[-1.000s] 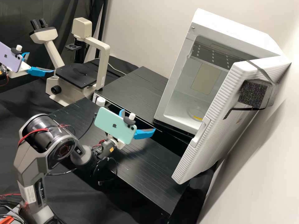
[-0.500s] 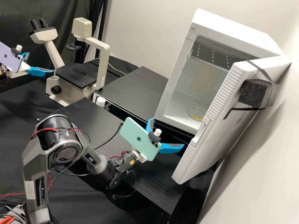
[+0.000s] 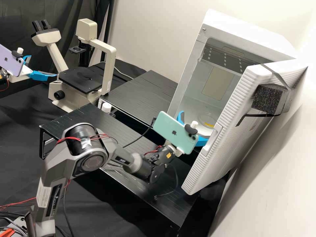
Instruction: Take out the petri dish and place it under the microscope.
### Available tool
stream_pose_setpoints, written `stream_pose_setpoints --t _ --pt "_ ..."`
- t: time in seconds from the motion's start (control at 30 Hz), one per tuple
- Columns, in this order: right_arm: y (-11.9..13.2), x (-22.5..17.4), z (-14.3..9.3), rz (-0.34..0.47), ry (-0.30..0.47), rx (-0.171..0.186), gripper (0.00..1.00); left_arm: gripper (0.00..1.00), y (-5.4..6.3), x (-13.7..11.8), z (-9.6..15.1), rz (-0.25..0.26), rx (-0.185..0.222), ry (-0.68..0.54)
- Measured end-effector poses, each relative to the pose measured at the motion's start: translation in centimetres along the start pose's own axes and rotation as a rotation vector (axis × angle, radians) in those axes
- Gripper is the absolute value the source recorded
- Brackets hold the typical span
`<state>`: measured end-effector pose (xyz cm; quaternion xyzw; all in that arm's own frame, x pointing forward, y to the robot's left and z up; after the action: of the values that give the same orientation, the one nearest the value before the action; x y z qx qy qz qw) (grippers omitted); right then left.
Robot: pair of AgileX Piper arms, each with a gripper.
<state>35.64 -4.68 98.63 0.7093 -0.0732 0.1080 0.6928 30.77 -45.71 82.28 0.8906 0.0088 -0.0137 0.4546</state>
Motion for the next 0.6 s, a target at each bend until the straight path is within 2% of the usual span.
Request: stream_pose_setpoints --t 0.33,0.5,0.6 --pt "0.4 4.3 1.0 -0.113 -0.021 -0.033 1.0 1.0 0.0 0.0 0.0 0.0 0.0 0.0" --pt "0.3 5.9 1.0 -0.148 -0.027 -0.091 1.0 1.0 0.0 0.0 0.0 0.0 0.0 0.0" --pt "0.2 6.8 1.0 -0.151 -0.038 -0.103 1.0 1.0 0.0 0.0 0.0 0.0 0.0 0.0"
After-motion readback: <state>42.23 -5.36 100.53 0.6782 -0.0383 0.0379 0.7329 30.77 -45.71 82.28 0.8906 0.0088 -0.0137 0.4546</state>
